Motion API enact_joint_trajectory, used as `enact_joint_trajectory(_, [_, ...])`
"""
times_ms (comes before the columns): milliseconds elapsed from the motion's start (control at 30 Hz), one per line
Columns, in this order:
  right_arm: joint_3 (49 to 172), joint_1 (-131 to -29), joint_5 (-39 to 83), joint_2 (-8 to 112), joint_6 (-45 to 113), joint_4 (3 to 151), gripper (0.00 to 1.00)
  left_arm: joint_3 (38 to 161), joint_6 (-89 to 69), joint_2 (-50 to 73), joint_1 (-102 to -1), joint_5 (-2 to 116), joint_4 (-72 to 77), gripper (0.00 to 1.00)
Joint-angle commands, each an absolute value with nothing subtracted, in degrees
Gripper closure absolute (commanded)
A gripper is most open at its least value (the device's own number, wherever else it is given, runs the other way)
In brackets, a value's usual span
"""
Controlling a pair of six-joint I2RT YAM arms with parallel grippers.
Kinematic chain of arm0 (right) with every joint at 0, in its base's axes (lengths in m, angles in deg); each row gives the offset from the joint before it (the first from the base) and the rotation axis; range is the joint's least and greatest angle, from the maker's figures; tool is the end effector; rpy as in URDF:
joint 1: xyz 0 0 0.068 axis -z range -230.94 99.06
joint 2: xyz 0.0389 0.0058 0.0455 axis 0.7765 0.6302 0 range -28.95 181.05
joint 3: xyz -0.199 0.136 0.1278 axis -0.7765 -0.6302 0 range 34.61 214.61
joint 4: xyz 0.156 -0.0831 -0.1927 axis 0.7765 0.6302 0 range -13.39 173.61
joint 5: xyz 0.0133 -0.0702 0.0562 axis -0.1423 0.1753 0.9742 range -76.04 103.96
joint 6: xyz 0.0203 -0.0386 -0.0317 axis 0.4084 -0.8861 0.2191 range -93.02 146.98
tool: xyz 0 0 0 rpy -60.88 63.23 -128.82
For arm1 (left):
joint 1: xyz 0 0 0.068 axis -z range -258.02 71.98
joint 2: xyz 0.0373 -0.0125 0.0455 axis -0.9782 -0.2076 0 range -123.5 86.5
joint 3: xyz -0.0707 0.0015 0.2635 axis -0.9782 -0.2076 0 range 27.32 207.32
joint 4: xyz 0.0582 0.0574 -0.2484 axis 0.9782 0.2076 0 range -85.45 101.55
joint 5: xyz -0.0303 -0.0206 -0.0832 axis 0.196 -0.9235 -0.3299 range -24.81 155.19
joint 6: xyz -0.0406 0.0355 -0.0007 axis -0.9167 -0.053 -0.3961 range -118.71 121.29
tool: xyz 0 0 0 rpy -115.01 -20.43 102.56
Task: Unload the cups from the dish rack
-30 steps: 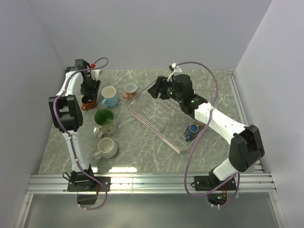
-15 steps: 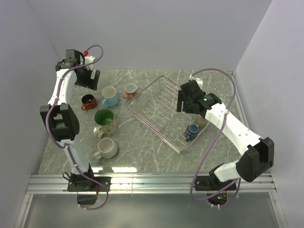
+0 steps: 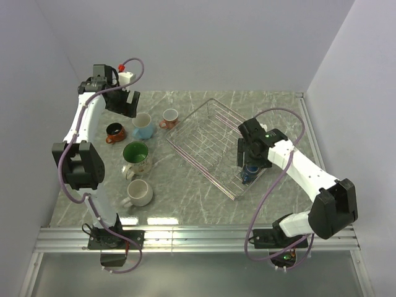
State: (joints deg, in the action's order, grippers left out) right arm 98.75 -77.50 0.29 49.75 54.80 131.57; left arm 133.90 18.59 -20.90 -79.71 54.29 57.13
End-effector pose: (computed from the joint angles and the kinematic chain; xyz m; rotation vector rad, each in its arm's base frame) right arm 0.2350 0.1080 0.2672 0.0885 2.7151 -0.0657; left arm 0.4098 0.0053 0.3345 0.4143 2.4465 -0.0980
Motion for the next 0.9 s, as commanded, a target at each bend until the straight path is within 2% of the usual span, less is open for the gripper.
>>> enact_joint_trajectory(0, [96.84,-77.30,1.04,49.53,55.29,130.85,0.18,134.10,19.31,-17.04,-79.86,52.18,55.88,0.01])
enact_joint_trajectory(367, [93.06,-76.25,1.22,52.09,53.09,122.76,0.18,134.46,19.31,-16.69,-79.78,50.69,56.23,0.01])
enact_joint_trajectory(533, [92.71,-75.90,1.39,53.41,52.47,121.62,0.26,134.54,19.66,-16.34,-79.78,51.21,56.67,0.01])
enact_joint_trajectory(700, [91.31,-75.55,1.66,54.02,52.21,121.17,0.27,134.63,19.75,-16.07,-79.78,51.21,56.85,0.01])
enact_joint_trajectory(767, [90.60,-75.46,1.40,53.85,52.03,120.38,0.38,134.81,19.75,-16.16,-79.78,50.95,56.76,0.01])
enact_joint_trajectory(800, [90.43,-75.37,1.22,53.67,51.95,120.21,0.46,134.81,19.84,-16.07,-79.78,51.04,56.76,0.01])
enact_joint_trajectory(833, [90.51,-75.37,1.13,53.67,51.86,120.38,0.61,134.90,19.66,-16.07,-79.86,50.95,56.85,0.01])
enact_joint_trajectory(867, [90.86,-75.37,0.87,53.50,51.68,120.56,0.67,134.90,19.66,-16.07,-79.86,50.95,56.76,0.01])
